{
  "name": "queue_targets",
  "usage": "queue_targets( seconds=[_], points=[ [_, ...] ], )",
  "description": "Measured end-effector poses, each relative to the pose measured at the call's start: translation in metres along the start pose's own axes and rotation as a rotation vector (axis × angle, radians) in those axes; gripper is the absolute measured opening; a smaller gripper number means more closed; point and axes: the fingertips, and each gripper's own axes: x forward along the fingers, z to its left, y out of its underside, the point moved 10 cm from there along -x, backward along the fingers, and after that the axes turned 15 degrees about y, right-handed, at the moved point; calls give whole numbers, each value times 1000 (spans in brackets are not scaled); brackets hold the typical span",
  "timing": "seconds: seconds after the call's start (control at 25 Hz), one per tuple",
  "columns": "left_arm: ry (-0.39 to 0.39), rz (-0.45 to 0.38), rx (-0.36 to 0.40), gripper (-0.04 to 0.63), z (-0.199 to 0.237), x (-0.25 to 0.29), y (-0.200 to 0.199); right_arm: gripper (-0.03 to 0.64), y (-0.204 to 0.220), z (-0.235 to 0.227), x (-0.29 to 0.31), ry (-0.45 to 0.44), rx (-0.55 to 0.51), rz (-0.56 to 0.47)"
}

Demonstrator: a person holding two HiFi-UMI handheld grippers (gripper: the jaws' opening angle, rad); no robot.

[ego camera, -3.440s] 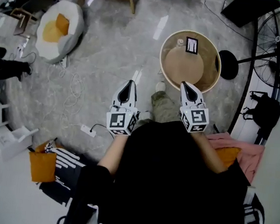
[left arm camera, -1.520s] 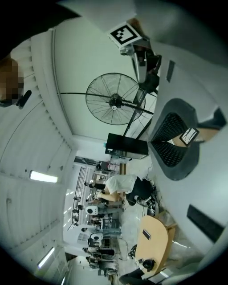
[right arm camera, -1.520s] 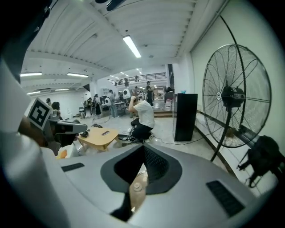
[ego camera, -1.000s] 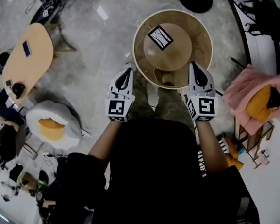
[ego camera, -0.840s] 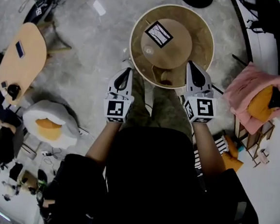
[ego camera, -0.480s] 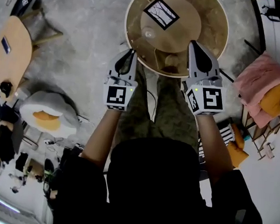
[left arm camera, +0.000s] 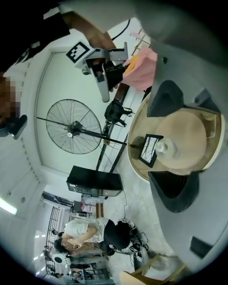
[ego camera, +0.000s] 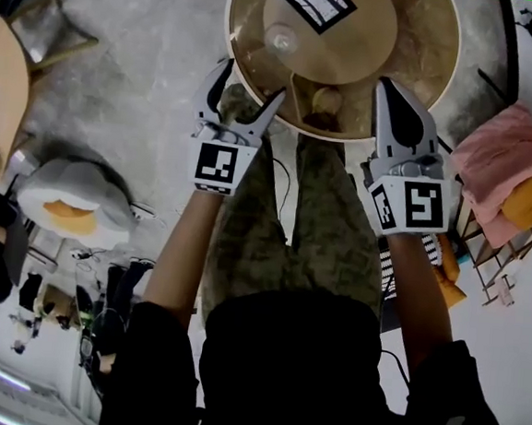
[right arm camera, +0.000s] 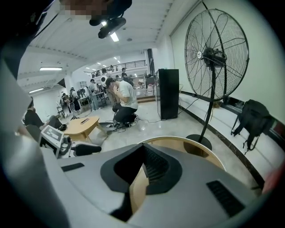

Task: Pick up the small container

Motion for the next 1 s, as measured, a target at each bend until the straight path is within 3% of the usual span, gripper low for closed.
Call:
queue_targets(
  seconds=[0.2, 0.4, 0.68, 1.0],
  points=[
    [37, 63, 77, 374, 18, 28, 25, 17, 12, 6, 11, -25, -38, 6],
    [81, 83, 93, 374, 33, 64, 51, 17, 26, 10, 15, -28, -111, 1],
    [79, 96, 133, 376, 51, 103, 76, 17, 55, 8, 33, 0, -7, 62],
    [91, 110, 207, 376, 65, 141, 85, 17, 78, 8, 43, -2, 22, 98]
  ],
)
